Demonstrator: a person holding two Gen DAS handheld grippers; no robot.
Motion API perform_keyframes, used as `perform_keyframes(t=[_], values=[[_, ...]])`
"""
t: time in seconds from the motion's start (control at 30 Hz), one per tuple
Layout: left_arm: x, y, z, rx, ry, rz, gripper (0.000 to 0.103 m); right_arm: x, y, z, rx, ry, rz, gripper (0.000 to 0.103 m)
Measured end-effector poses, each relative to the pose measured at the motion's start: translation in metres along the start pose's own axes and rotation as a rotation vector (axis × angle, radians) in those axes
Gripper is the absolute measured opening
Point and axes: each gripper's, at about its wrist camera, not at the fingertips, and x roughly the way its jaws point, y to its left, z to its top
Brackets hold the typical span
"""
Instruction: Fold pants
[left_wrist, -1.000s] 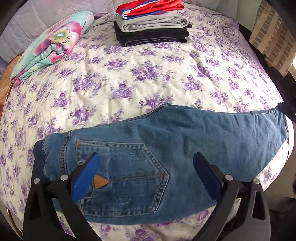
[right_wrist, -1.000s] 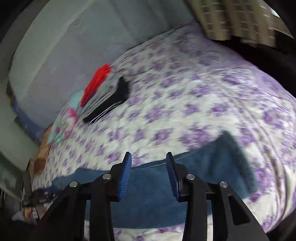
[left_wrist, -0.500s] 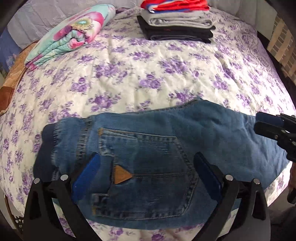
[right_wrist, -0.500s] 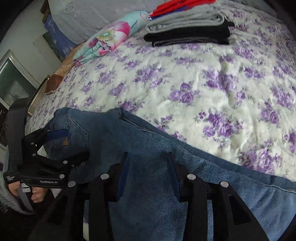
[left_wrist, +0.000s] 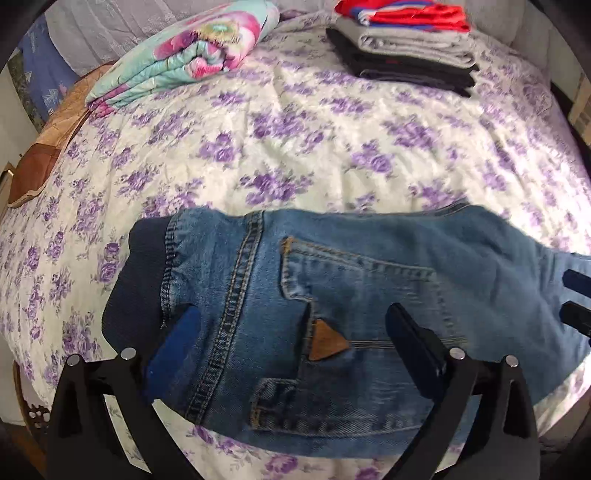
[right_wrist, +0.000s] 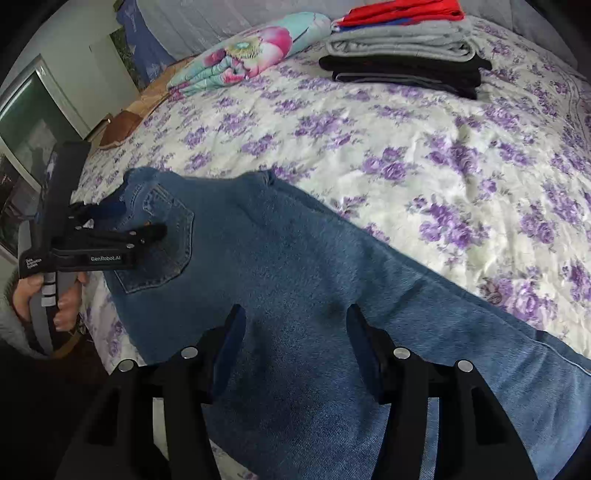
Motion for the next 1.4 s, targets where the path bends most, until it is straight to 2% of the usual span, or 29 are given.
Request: perform_keyframes(t=[0.07,0.17,0.2,0.27,0.33,0.43,0.5,0.57,0.6,0.7,0.73,0.77,0.8,0.93,0.97,1.0,1.07,1.17,1.23,1.3,1.33,1.4], values=[[-0.014,-0.014,-0.003,0.056,-0.043,-0.023,0.098,-0.018,-0.007,-0.006,0.016,-0.018,-0.003,0.061],[0.006,-0.033,-0.012,0.142,0.019,-0.037,0.098,-0.028,-0.017,-0.025,-0.014,0.015,-0.074,0.065],[0.022,-0.037,-0.019,0.147,0.060,-0.023,0.099,-0.025,-0.023,-0.032,-0.018,0.037,-0.092,0.067],[0.025,-0.033,-0.027,0.105,0.017,-0.040,0.099,-0.010,-0.036,-0.048,-0.002,0.100,-0.112,0.068],[0.022,-0.032,-0.024,0.107,0.034,-0.036,0.099,-0.009,-0.036,-0.056,-0.016,0.066,-0.110,0.068],[0.010,-0.027,-0.017,0.067,0.037,-0.058,0.098,-0.014,-0.031,-0.050,-0.025,0.075,-0.122,0.069],[-0.005,-0.025,-0.015,0.061,-0.010,-0.082,0.098,-0.029,-0.031,-0.041,-0.002,0.021,-0.085,0.069],[-0.010,-0.026,-0.014,0.066,-0.024,-0.086,0.098,-0.041,-0.029,-0.026,0.008,-0.029,0.000,0.069],[-0.005,-0.026,-0.016,0.065,-0.004,-0.095,0.098,-0.043,-0.028,-0.016,0.018,-0.043,0.047,0.069],[0.015,-0.026,-0.025,0.051,0.068,-0.050,0.098,-0.029,-0.022,0.020,0.067,-0.077,0.156,0.068],[0.011,-0.026,-0.028,0.043,0.053,-0.048,0.098,-0.018,-0.017,0.034,0.064,-0.074,0.188,0.066],[0.005,-0.026,-0.028,0.040,0.039,-0.052,0.098,-0.006,-0.008,0.047,0.045,-0.063,0.209,0.056],[-0.001,-0.026,-0.027,0.040,0.022,-0.057,0.098,0.010,0.002,0.060,0.016,-0.041,0.205,0.046],[0.003,-0.027,-0.022,0.058,0.039,-0.053,0.098,0.072,0.023,0.093,-0.008,0.087,0.166,0.034],[0.011,-0.028,-0.023,0.062,0.056,-0.045,0.098,0.086,0.027,0.095,-0.020,0.129,0.141,0.022],[0.018,-0.028,-0.026,0.064,0.064,-0.037,0.099,0.096,0.029,0.097,-0.039,0.153,0.106,0.017],[0.017,-0.030,-0.029,0.063,0.040,-0.024,0.099,0.104,0.027,0.101,-0.024,0.150,0.089,0.016],[0.008,-0.029,-0.025,0.050,0.049,-0.020,0.098,0.102,0.024,0.105,0.022,0.149,0.101,0.019],[-0.006,-0.024,-0.022,0.020,0.016,-0.063,0.098,0.072,0.020,0.101,0.042,0.060,0.141,0.024],[-0.015,-0.022,-0.019,0.005,-0.010,-0.096,0.098,0.042,0.016,0.090,0.020,0.013,0.142,0.030],[-0.012,-0.023,-0.018,0.008,-0.001,-0.093,0.098,0.032,0.011,0.081,0.021,0.014,0.144,0.032],[0.007,-0.025,-0.017,0.033,0.049,-0.059,0.098,0.028,-0.004,0.057,0.046,0.060,0.129,0.044]])
